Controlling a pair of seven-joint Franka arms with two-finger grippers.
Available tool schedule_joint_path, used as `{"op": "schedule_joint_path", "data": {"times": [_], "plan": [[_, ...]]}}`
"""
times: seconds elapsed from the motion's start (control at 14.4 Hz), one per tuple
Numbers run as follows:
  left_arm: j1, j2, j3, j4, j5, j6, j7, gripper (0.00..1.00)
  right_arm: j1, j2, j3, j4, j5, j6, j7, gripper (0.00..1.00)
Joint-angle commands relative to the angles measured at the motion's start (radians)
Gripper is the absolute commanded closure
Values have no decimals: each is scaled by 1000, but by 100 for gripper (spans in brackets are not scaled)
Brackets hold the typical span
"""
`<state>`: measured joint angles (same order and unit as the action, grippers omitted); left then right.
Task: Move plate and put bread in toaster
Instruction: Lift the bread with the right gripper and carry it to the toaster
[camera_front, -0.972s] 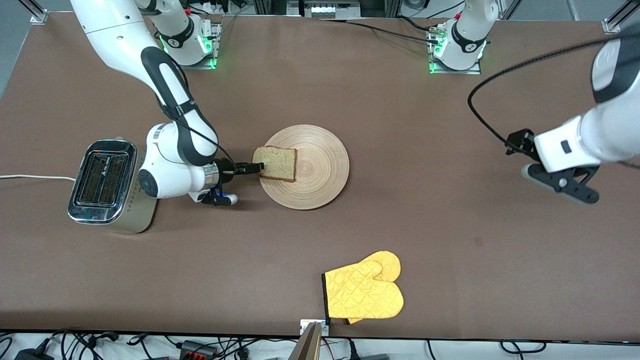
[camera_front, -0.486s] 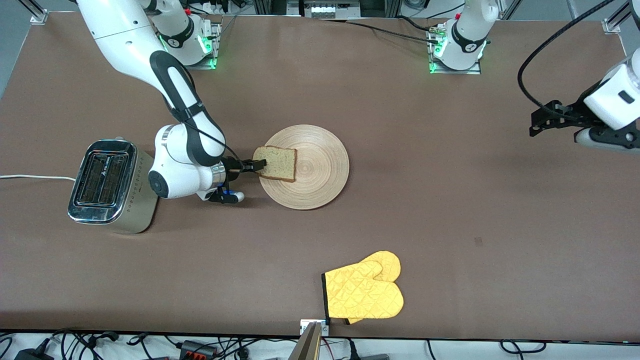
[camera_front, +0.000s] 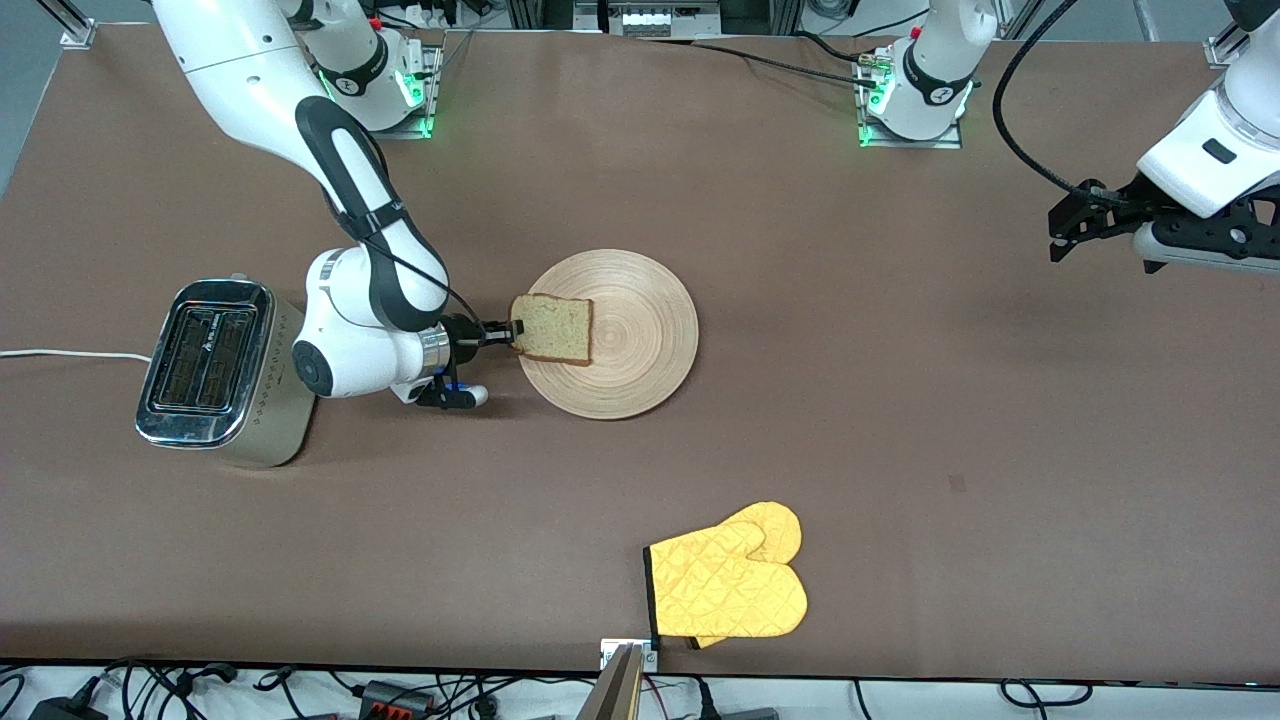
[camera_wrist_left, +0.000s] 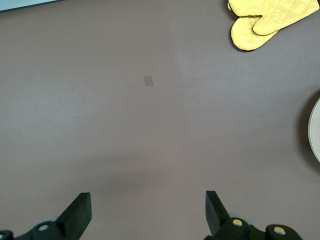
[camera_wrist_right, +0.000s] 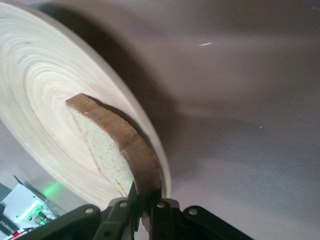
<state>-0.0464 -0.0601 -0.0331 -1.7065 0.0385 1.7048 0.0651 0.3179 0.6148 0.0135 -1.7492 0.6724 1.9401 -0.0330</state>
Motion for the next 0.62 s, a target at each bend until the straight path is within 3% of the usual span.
{"op": "schedule_joint_path", "data": {"times": [0.0,0.14,0.35,0.56], "plan": [[-9,-4,13,-5,14,15,-10,0,7,-33,-12,63,6,-71,1,100],[-7,-4,16,-5,-3,15,-33,0,-5,-73,-32,108,-69,-104,7,100],[14,-4,16,-4,-9,15,-42,0,-13,-89,-127,253,-235,-244,7,100],[16,-4,15,-2,-11,24,-42,0,-16,-89,-173,397,-521,-386,-7,100]]}}
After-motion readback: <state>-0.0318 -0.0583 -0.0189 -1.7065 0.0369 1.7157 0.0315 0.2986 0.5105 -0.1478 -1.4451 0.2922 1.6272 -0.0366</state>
